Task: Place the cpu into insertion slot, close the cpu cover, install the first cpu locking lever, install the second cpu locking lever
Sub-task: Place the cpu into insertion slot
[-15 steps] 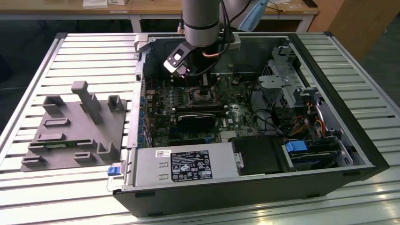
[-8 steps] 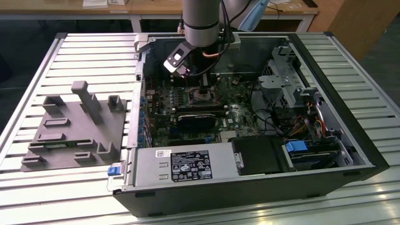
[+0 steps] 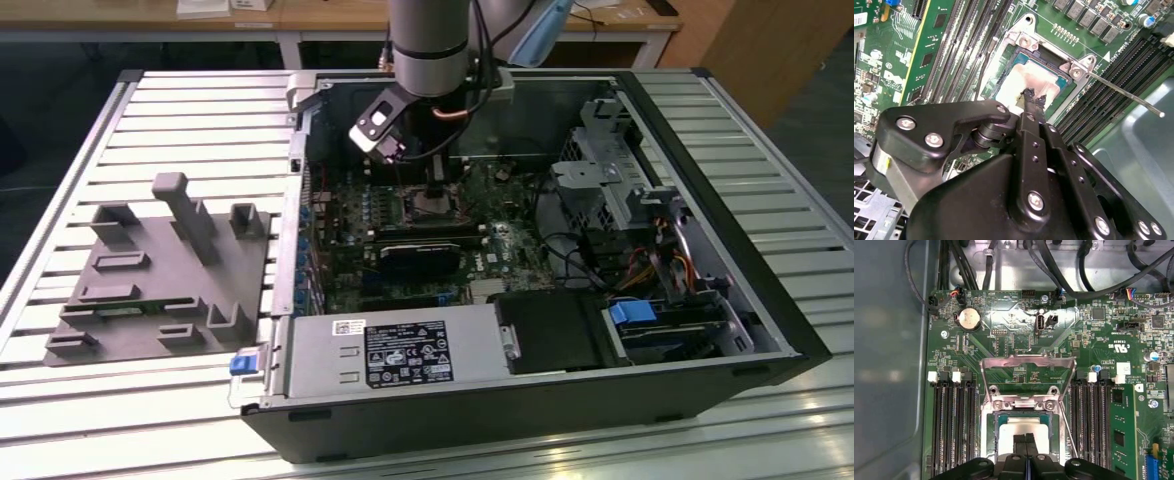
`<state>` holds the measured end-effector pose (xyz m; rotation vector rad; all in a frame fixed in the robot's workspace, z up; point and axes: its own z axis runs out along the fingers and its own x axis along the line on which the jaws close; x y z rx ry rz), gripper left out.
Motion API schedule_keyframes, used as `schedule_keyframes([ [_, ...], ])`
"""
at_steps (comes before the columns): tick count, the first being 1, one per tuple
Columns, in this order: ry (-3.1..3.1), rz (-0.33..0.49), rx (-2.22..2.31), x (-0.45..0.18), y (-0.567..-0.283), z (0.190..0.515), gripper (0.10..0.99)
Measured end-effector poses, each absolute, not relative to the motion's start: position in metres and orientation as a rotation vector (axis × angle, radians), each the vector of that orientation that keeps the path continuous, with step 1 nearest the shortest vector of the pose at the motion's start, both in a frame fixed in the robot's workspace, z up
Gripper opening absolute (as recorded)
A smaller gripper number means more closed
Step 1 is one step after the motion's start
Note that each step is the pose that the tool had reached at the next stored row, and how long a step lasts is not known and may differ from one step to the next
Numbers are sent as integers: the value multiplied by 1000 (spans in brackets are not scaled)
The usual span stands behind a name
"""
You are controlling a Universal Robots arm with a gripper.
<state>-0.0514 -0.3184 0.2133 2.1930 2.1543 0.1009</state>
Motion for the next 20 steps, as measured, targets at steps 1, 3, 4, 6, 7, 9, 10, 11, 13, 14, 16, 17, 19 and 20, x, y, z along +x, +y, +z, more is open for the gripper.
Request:
schedule_keyframes([
  [1, 2154, 101, 2193, -51, -318, 214, 102],
  [3, 2154, 101, 2193, -51, -318, 218, 102],
  [4, 2154, 101, 2193, -51, -318, 219, 102],
  [6, 2154, 101, 2193, -51, -318, 223, 102],
  [7, 2154, 101, 2193, -51, -318, 224, 102],
  [9, 2154, 101, 2193, -51, -318, 228, 102],
  [10, 2154, 101, 2193, -51, -318, 230, 102],
  [11, 2154, 102, 2193, -51, -318, 232, 102],
  [13, 2154, 102, 2193, -51, -318, 236, 102],
  [14, 2154, 102, 2192, -51, -318, 238, 102],
  [16, 2154, 102, 2192, -51, -318, 243, 102],
  [17, 2154, 102, 2192, -51, -318, 245, 102],
  [19, 2154, 103, 2192, -51, -318, 249, 102],
  [20, 2153, 103, 2192, -51, -318, 251, 102],
])
